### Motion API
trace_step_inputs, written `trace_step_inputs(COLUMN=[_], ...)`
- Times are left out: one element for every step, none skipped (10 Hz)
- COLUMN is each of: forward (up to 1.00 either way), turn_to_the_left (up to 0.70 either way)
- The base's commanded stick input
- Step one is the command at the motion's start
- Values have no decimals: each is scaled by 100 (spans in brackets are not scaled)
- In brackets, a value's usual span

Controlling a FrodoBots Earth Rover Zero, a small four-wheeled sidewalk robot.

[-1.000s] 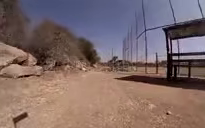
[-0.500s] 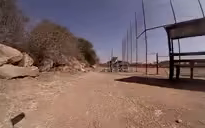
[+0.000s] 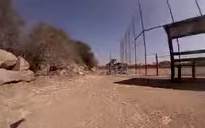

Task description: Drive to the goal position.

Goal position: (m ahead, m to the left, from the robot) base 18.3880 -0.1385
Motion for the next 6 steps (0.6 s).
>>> trace_step_inputs(forward=[50,50,50,50,50,50], turn_to_the_left=[0,0,0,0,0,0])
